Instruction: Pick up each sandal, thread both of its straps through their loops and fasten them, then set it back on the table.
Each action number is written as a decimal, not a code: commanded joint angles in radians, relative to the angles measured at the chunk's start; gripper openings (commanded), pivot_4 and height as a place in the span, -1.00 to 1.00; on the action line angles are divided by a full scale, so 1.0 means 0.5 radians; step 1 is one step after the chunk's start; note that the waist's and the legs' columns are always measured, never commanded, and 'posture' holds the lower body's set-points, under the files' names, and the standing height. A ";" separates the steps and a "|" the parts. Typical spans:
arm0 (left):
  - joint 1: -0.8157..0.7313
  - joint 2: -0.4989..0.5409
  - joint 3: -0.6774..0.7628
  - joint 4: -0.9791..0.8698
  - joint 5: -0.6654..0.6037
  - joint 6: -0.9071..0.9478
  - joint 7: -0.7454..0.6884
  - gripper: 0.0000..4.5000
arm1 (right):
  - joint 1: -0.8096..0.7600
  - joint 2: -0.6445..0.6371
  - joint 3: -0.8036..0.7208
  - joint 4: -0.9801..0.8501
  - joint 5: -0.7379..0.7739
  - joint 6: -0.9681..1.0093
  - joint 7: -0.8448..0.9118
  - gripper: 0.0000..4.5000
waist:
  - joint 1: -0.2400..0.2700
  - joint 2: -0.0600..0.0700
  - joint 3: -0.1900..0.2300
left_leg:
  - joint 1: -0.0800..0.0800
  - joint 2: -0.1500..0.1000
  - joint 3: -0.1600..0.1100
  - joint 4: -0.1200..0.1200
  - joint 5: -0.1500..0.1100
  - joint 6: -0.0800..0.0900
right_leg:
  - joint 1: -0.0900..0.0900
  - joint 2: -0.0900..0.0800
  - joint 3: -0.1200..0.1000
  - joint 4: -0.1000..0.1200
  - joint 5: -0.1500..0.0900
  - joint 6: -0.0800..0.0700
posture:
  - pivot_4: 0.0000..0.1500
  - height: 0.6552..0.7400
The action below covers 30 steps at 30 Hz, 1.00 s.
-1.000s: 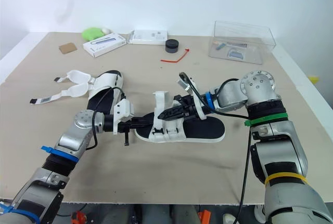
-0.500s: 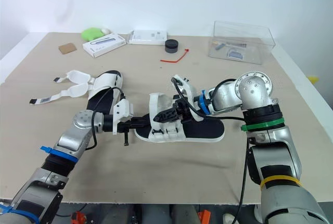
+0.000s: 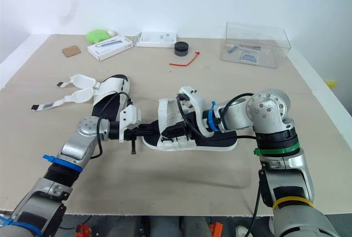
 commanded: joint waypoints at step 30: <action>0.023 -0.011 -0.010 -0.030 0.010 -0.016 0.017 -1.00 | -0.326 -0.174 0.260 0.807 0.791 0.011 -0.213 -0.96 | 0.000 0.000 0.000 | 0.000 -0.001 0.001 0.000 0.000 0.000 | 0.000 0.000 0.000 0.000 0.001 0.000 | 1.00 1.00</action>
